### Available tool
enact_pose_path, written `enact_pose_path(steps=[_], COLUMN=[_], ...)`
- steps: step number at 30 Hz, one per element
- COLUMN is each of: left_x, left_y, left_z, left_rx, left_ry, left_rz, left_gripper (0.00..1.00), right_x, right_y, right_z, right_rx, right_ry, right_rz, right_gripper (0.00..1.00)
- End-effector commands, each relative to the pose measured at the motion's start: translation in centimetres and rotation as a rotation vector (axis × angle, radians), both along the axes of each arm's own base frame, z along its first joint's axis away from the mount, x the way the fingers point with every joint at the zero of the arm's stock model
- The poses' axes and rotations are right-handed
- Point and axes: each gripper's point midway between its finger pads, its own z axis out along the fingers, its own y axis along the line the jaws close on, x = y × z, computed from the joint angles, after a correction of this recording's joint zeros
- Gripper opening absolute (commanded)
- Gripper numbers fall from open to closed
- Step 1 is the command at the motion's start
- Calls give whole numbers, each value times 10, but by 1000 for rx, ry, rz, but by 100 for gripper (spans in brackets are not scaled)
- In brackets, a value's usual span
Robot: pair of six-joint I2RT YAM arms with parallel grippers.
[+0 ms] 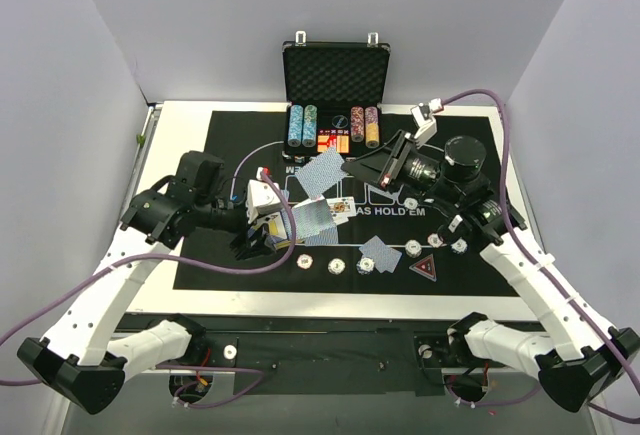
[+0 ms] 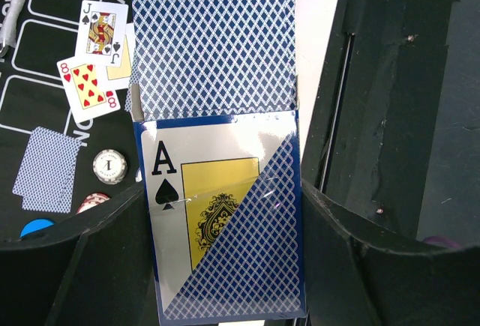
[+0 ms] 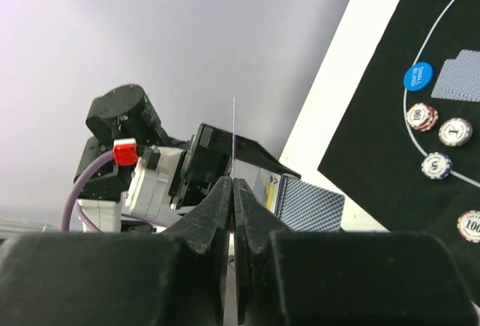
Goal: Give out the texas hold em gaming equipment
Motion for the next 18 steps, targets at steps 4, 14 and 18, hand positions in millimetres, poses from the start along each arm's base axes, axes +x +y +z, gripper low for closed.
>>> enact_pose_path(steps=[4,14,18], left_x=[-4,-10,-6], left_y=[-6,-4,1], left_z=[18,17,8], left_rx=[-75,-126,-129], left_ry=[-71,-42,-28], left_rz=[-26,29,72], left_gripper=[3,2,1], right_x=[39,94,102], right_y=[-37,-42,-32], right_z=[-3,-150,-208], right_rx=[-11,-262,-377], right_ry=[-12,217,260], right_rz=[-159,-239,-229], right_gripper=[0,0,0])
